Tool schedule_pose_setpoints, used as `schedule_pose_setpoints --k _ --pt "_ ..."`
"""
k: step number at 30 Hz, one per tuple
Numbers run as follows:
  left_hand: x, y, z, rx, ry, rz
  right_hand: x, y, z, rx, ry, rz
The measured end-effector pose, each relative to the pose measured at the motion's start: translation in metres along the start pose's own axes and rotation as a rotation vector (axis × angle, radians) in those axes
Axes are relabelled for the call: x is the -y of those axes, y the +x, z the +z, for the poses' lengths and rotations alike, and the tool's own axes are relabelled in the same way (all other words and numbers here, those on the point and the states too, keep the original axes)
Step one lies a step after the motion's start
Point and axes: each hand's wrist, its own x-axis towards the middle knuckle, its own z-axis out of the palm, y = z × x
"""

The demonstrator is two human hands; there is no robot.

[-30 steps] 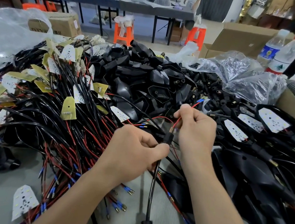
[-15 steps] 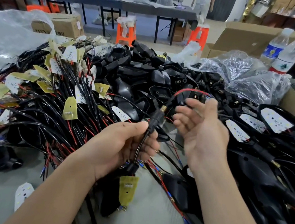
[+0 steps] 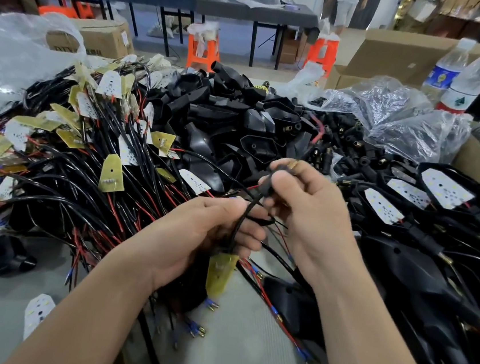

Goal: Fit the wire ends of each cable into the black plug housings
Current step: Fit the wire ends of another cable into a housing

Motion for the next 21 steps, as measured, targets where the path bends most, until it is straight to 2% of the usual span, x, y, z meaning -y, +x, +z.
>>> schedule_pose_setpoints --k 4,7,9,13,18,21 --pt "-0.003 -0.004 -0.008 0.119 0.230 -0.008 0.005 0.006 -0.009 -0.202 0.226 -0.040" --pt "-0.002 -0.003 -0.007 0.013 0.203 -0.005 0.007 0.009 -0.018 -0.275 0.255 -0.075" --pt "-0.002 -0.002 -0.006 -0.052 0.145 -0.006 0.006 0.009 -0.022 -0.265 0.199 -0.067" --pt "-0.003 -0.002 -0.008 -0.013 0.061 -0.004 -0.001 0.006 -0.020 -0.095 -0.059 -0.067" --pt "-0.001 0.003 -0.005 -0.094 0.082 0.064 -0.008 0.002 -0.012 0.203 0.088 0.070" --pt "0.001 0.005 -0.007 -0.168 0.061 0.065 -0.008 0.004 -0.016 0.286 0.155 0.114"
